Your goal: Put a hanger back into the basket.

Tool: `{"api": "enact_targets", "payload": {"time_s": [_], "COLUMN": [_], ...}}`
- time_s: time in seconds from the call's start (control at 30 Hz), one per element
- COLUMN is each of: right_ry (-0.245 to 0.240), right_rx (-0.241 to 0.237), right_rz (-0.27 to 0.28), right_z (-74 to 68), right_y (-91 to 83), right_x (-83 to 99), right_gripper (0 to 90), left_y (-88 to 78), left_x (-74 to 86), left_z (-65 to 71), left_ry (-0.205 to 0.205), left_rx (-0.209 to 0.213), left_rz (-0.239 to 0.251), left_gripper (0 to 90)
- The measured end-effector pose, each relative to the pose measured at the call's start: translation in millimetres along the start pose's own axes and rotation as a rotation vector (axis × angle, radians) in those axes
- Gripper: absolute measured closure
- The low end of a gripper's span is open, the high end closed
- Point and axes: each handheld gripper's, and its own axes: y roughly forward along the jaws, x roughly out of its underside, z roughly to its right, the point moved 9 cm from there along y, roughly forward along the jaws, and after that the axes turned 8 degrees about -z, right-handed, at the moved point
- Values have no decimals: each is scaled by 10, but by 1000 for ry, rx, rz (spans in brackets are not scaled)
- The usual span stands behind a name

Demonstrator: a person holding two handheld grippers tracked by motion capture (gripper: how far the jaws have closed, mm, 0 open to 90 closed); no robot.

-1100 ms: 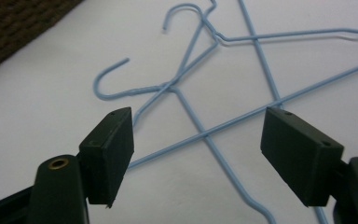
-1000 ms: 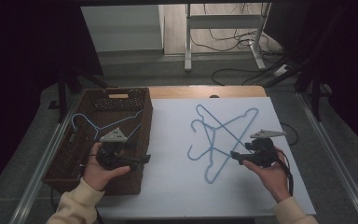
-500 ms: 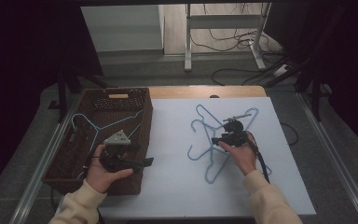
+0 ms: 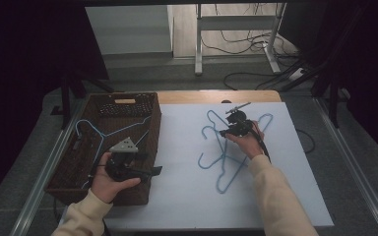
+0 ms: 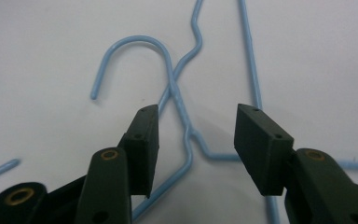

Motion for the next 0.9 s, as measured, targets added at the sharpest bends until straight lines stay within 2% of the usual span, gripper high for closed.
{"api": "enact_targets", "payload": {"time_s": [0.1, 0.17, 0.33, 0.37, 0.47, 0.57, 0.63, 0.73, 0.77, 0.83, 0.9], "right_ry": [-58, -91, -124, -124, -129, -134, -134, -139, -147, -164, -158], "right_rx": [6, 28, 1, 1, -43, -42, -55, -68, -91, -90, -87], "right_rz": [-33, -68, -128, -128, -126, -132, -139, -138, -127, -117, -103], "right_z": [-4, 16, 36, 36, 5, -12, -37, -63, -101, -138, -180], "right_y": [74, 116, 230, 230, 230, 226, 209, 176, 133, 68, -22], "right_x": [-58, -67, -50, -50, -52, -47, -35, -20, -10, 0, 10], "right_gripper": [550, 580, 633, 633, 777, 796, 844, 858, 859, 860, 860], "left_y": [-8, -7, -15, -15, -15, -4, -2, -3, -3, 6, 26], "left_x": [3, 6, 5, 5, 3, 4, 5, -2, -6, -20, -37], "left_z": [-11, -16, -15, -15, -11, -3, 6, 23, 32, 69, 111], "left_ry": [-2, -2, -2, -2, -2, -1, 1, 7, 11, 18, 27], "left_rx": [0, 0, 0, 0, 0, 0, 1, 0, 0, 1, 4], "left_rz": [2, 2, 4, 4, 4, 2, 0, 4, 5, 7, 5], "left_gripper": [244, 244, 244, 244, 245, 245, 246, 247, 248, 250, 251]}}
